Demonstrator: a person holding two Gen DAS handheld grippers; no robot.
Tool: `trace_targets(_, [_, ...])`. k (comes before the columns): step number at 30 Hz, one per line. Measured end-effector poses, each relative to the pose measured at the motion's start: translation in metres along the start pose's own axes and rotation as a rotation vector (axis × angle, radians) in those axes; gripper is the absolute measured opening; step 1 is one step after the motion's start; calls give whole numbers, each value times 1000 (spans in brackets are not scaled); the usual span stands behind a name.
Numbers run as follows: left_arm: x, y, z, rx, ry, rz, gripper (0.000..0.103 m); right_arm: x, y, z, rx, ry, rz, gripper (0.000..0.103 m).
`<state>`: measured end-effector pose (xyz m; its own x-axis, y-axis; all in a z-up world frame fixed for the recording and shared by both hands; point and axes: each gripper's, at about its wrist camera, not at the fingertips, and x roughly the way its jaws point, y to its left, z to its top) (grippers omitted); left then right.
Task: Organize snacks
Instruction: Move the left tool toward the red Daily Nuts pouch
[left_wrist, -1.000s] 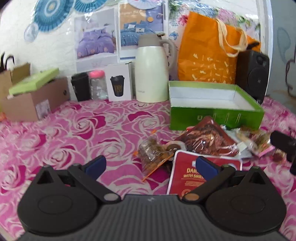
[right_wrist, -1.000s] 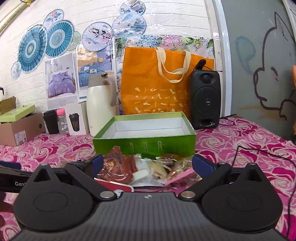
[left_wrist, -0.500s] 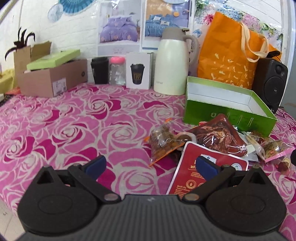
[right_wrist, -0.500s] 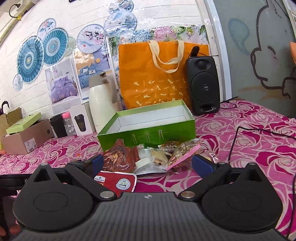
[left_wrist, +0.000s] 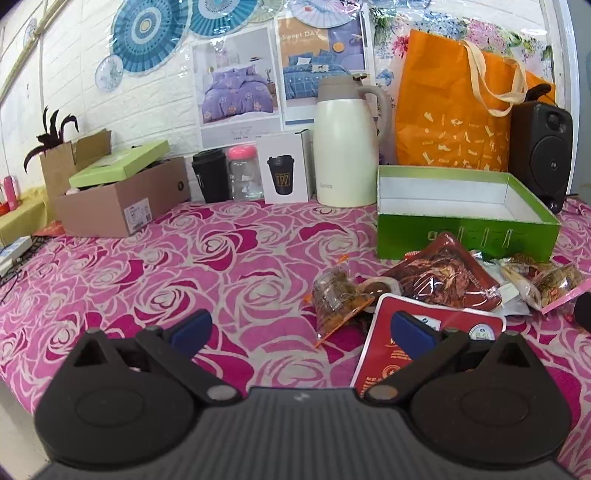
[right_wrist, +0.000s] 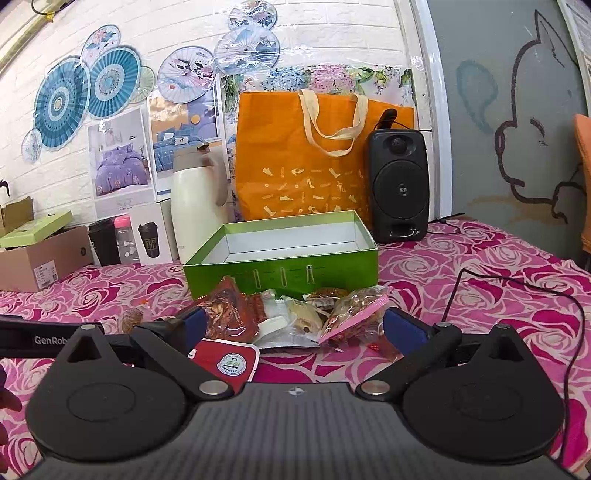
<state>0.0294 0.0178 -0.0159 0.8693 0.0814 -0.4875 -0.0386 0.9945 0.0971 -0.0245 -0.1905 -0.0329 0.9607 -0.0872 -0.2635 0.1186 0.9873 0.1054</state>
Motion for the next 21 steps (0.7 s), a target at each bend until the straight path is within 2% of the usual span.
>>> trace_targets(4, [4, -1, -3, -4, 35, -28, 103, 4, -2, 0, 42, 39, 15, 103])
trace_targets(7, [4, -2, -4, 2, 38, -28, 103, 8, 1, -1, 26, 73, -1, 103])
trace_targets(13, [4, -2, -4, -2, 49, -34, 103, 6, 11, -5, -66, 58, -21, 103])
trace_targets(21, [-2, -8, -2, 39, 24, -48, 103, 6, 12, -5, -71, 66, -13, 103])
